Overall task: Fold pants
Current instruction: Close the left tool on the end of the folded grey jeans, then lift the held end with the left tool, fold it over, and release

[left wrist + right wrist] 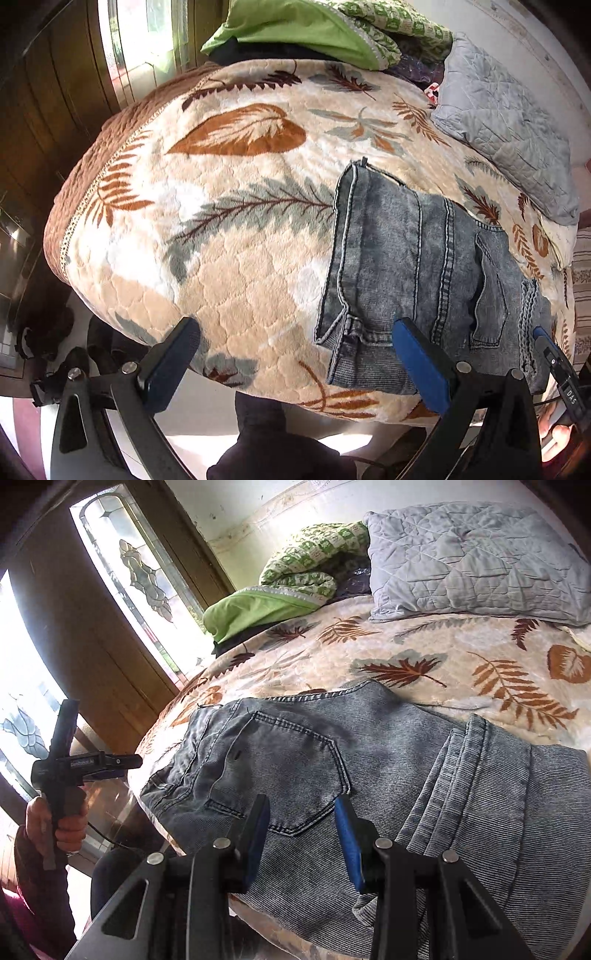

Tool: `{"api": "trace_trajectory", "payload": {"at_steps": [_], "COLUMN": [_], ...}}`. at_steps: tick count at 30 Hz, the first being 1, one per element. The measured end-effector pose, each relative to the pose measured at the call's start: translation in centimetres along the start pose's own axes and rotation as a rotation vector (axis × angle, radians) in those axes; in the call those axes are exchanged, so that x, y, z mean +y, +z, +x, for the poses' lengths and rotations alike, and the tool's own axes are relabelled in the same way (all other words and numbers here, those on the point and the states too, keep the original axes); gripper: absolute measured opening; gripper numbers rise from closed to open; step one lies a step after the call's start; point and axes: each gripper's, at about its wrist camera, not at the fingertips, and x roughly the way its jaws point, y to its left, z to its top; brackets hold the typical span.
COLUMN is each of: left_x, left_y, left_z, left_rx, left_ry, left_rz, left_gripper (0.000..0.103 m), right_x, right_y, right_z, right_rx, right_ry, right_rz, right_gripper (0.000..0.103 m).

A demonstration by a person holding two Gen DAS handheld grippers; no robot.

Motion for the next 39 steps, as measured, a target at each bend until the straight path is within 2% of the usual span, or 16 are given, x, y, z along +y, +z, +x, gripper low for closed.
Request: {"api": "trace_trajectory", "payload": {"at_steps": [2, 5, 7, 10, 11, 12, 15, 18, 19, 20, 21, 22, 24, 30, 33, 39], "left_x": [-0.1, 0.3, 0.3, -0.3, -0.7, -1.3, -2.4, -3.2, -3.3, -3.2, -2.8, -2.7, -2.3, -4.2, -6.5, -12.9], "left_y": [-0.7, -0.8, -0.7, -0.3, 0.1, 0.5, 1.1, 1.4, 1.4, 1.6, 1.8, 2.0, 2.2, 1.9, 2.2, 2.4], "left_z": [1.3, 3.6, 5.2, 5.0, 4.8, 4.9, 5.4, 5.2, 5.1, 5.2, 5.3, 5.4, 5.4, 1.2, -1.6, -5.8], "left_rx": [0.049, 0.105, 0.15, 0.115, 0.103, 0.1, 0.101, 0.077, 0.071, 0.067, 0.063, 0.055, 0.045, -0.057, -0.111, -0.185], "left_ry": [-0.065, -0.114, -0.189, -0.217, -0.252, -0.276, -0.234, -0.236, -0.242, -0.252, -0.262, -0.255, -0.274, -0.25, -0.263, -0.27], "left_rz": [-0.012, -0.066, -0.096, -0.098, -0.079, -0.059, -0.037, -0.013, -0.016, -0.01, -0.005, -0.007, -0.017, 0.097, 0.163, 0.328], "left_gripper": [0.103, 0.103, 0.103, 0.101, 0.098, 0.09, 0.085, 0.063, 0.052, 0.047, 0.034, 0.026, 0.021, 0.018, 0.018, 0.018], "right_x": [-0.2, -0.7, -0.9, -1.0, -1.0, -1.0, -0.8, -0.4, -0.3, -0.2, -0.3, -0.4, -0.7, -1.5, -1.9, -4.5], "right_y": [-0.2, -0.1, 0.0, -0.1, -0.1, -0.2, -0.2, -0.3, -0.4, -0.5, -0.5, -0.5, -0.4, -0.1, 0.0, 1.1], "right_z": [0.1, 0.0, -0.1, 0.1, 0.2, 0.4, 1.0, 1.4, 1.5, 1.6, 1.7, 1.8, 1.7, 1.7, 1.5, -1.2], "right_rx": [0.008, 0.005, 0.001, 0.009, 0.014, 0.02, 0.029, 0.036, 0.038, 0.039, 0.041, 0.042, 0.036, 0.025, 0.014, -0.088], "right_ry": [-0.001, -0.005, -0.006, -0.02, -0.024, -0.027, -0.031, -0.042, -0.051, -0.059, -0.063, -0.064, -0.066, -0.087, -0.105, -0.132], "right_rz": [0.006, 0.023, 0.033, 0.031, 0.028, 0.025, 0.016, -0.006, -0.016, -0.022, -0.023, -0.018, -0.004, 0.017, 0.028, 0.14], "right_gripper": [0.04, 0.04, 0.04, 0.04, 0.04, 0.04, 0.04, 0.04, 0.04, 0.04, 0.04, 0.04, 0.04, 0.04, 0.04, 0.04]}}
